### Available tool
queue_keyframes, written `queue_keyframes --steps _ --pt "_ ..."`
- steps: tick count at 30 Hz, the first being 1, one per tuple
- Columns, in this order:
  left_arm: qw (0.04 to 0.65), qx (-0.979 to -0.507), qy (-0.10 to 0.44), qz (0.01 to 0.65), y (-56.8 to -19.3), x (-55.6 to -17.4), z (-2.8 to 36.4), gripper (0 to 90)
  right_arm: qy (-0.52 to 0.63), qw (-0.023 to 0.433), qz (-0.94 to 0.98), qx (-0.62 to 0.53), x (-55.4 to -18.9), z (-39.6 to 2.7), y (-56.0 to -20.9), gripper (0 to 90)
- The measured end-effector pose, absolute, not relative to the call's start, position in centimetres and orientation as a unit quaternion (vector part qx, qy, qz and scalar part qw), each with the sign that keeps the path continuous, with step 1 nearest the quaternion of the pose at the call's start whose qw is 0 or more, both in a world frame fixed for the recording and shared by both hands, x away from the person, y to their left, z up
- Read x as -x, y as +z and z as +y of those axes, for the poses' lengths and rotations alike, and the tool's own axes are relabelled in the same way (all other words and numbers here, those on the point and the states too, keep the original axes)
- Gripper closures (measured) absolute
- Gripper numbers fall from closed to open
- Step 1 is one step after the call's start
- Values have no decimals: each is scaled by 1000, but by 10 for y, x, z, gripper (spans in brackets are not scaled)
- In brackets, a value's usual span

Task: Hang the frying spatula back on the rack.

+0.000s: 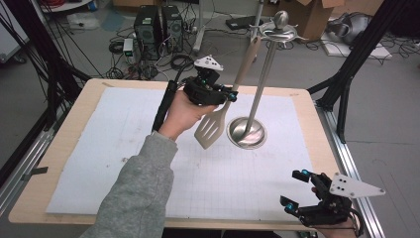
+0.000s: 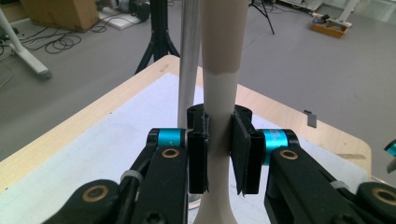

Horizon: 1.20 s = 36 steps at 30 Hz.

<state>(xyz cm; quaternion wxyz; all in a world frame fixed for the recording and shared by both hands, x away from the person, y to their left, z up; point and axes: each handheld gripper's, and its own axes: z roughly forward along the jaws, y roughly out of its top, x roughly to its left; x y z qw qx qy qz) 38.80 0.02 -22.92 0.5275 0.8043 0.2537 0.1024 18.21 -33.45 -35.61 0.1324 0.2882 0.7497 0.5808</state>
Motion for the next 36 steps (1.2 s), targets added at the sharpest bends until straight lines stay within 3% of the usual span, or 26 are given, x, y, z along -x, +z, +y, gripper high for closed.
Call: queue_keyframes --steps 26,34,36 --pt "539 -794 109 259 -229 -393 -9 756 581 131 749 -291 -181 -336 -357 108" --pt "554 -783 112 259 -223 -390 4 725 580 129 749 -293 -182 -335 -358 108" --pt "564 -780 105 251 -221 -389 7 663 579 129 751 -292 -182 -334 -357 107"
